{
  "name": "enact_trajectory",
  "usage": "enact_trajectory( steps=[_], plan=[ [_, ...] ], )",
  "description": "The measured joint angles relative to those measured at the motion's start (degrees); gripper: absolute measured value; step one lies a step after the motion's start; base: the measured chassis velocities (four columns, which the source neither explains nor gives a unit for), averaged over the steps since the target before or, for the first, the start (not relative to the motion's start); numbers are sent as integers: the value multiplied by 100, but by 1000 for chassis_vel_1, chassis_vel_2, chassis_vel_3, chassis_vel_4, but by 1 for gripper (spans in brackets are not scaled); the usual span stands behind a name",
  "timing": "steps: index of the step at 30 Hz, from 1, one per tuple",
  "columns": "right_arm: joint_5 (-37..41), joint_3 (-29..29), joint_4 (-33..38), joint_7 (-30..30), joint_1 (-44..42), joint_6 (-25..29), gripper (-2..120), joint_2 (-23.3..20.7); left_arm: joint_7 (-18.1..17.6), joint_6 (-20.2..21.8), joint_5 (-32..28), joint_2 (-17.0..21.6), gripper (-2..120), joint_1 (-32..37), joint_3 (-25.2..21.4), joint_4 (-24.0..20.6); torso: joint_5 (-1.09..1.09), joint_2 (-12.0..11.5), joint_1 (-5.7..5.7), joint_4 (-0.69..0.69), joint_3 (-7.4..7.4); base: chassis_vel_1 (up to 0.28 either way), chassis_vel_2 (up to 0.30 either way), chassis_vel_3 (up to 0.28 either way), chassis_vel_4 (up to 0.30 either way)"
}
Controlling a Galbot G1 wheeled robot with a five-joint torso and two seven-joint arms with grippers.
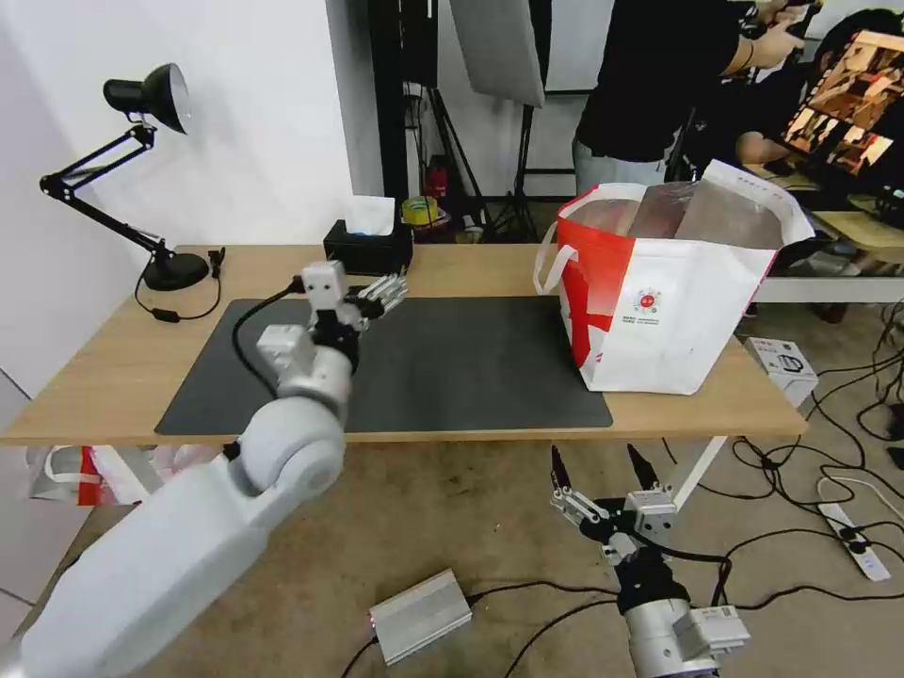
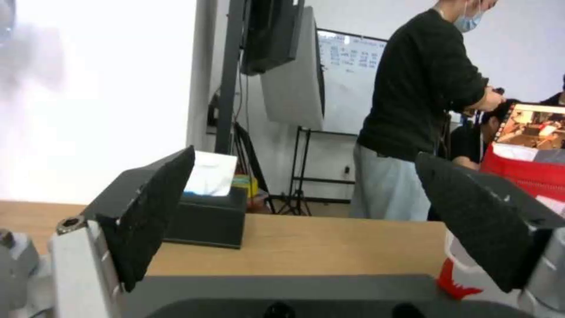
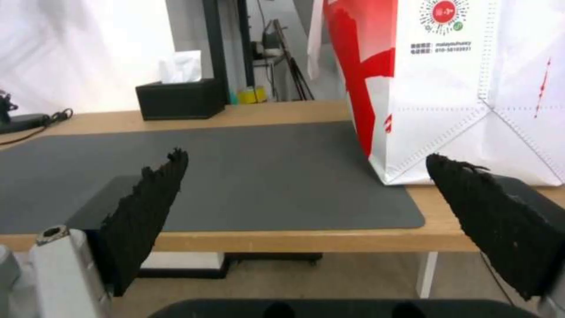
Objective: Pick up the trash from the table and place it into the takeout bag.
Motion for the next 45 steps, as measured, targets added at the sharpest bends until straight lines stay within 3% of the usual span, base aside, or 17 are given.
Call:
enact_trajectory(
  steps=[12, 16, 18, 22, 26, 37, 45],
  plan=[
    [0, 0, 0, 0, 0, 0, 100, 0, 282, -220, 809, -142, 100, 1418, -786, -546, 1, 0, 0, 0, 0, 0, 0, 0, 0],
    [0, 0, 0, 0, 0, 0, 100, 0, 431, -354, 1549, -550, 100, 2150, -952, -757, 1, 0, 0, 0, 0, 0, 0, 0, 0],
    [0, 0, 0, 0, 0, 0, 100, 0, 451, -370, 1622, -592, 100, 2221, -964, -774, 1, 0, 0, 0, -1, 0, 0, 0, 0],
    [0, 0, 0, 0, 0, 0, 100, 0, 674, -516, 2458, -1073, 100, 3134, -1109, -997, 1, 0, 0, 1, -1, 0, 0, 0, 0],
    [0, 0, 0, 0, 0, 0, 100, 0, 789, -626, 2815, -1297, 100, 3516, -1194, -1069, 1, 0, 0, 0, -1, 0, 0, 0, 0],
    [0, 0, 0, 0, 0, 0, 100, 0, 853, -1090, 3825, -1852, 100, 4499, -1357, -1064, 1, 0, 0, 0, 0, 0, 0, 0, 0],
    [0, 0, 0, 0, 0, 0, 100, 0, 825, -1520, 4687, -2412, 100, 4886, -1257, -678, 1, 0, 0, 0, 0, 0, 0, 0, 0]
  ],
)
